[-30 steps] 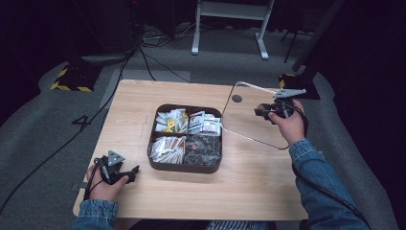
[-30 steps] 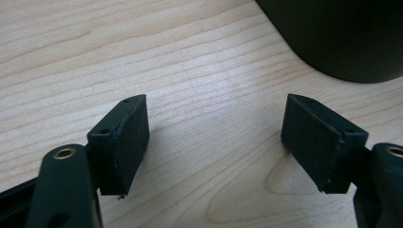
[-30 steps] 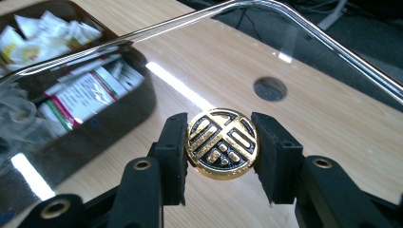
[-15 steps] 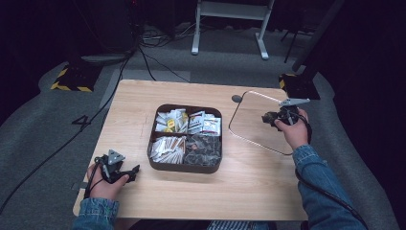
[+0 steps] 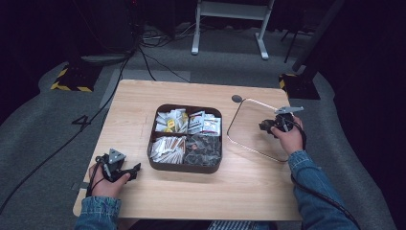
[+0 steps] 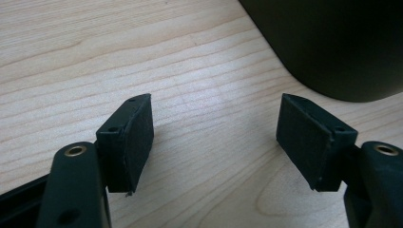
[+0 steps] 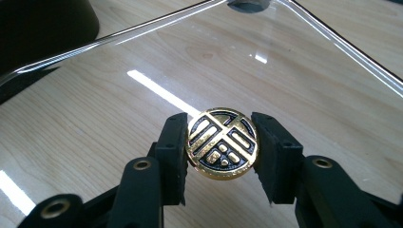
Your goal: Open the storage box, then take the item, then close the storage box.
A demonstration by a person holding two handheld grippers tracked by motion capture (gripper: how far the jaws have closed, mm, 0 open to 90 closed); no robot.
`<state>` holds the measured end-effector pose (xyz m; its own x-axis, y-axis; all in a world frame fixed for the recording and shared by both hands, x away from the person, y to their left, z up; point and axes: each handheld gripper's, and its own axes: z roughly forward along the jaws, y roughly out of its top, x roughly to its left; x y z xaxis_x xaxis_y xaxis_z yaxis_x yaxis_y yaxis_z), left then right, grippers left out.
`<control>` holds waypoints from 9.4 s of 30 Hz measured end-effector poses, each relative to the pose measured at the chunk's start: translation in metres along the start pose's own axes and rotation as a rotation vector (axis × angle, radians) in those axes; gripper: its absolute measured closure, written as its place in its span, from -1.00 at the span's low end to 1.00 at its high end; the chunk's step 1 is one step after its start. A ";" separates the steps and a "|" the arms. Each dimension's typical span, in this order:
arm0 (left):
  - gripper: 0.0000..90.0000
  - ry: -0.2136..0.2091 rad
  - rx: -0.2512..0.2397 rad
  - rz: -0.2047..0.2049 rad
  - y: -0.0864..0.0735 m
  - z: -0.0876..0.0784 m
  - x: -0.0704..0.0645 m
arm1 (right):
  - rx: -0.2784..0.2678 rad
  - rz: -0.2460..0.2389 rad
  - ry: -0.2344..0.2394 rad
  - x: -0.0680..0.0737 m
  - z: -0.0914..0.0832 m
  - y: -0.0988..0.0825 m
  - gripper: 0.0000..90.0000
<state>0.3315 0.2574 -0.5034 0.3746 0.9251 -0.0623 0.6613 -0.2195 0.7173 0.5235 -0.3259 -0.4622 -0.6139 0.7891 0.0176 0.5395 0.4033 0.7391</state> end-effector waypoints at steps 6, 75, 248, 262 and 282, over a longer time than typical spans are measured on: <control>-0.35 0.011 -0.009 -0.013 0.002 0.001 0.001 | -0.001 0.010 0.005 -0.001 0.006 -0.011 0.31; -0.09 -0.096 -0.144 0.015 0.079 -0.007 -0.036 | -0.209 0.103 0.022 0.052 -0.078 -0.063 -0.12; -0.08 -0.442 -0.191 0.273 0.077 -0.021 -0.112 | -0.194 0.104 0.077 0.063 -0.052 -0.065 -0.27; -0.19 -0.158 -0.215 0.130 0.061 -0.041 -0.039 | -0.174 0.100 -0.026 0.047 -0.043 -0.044 -0.41; -0.32 0.031 -0.044 -0.019 0.026 -0.001 0.012 | -0.034 0.117 -0.058 0.017 -0.012 -0.027 -0.51</control>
<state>0.3530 0.2626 -0.4846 0.3421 0.9380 -0.0551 0.6383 -0.1889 0.7462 0.4916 -0.3293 -0.4738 -0.5132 0.8557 0.0663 0.5846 0.2919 0.7570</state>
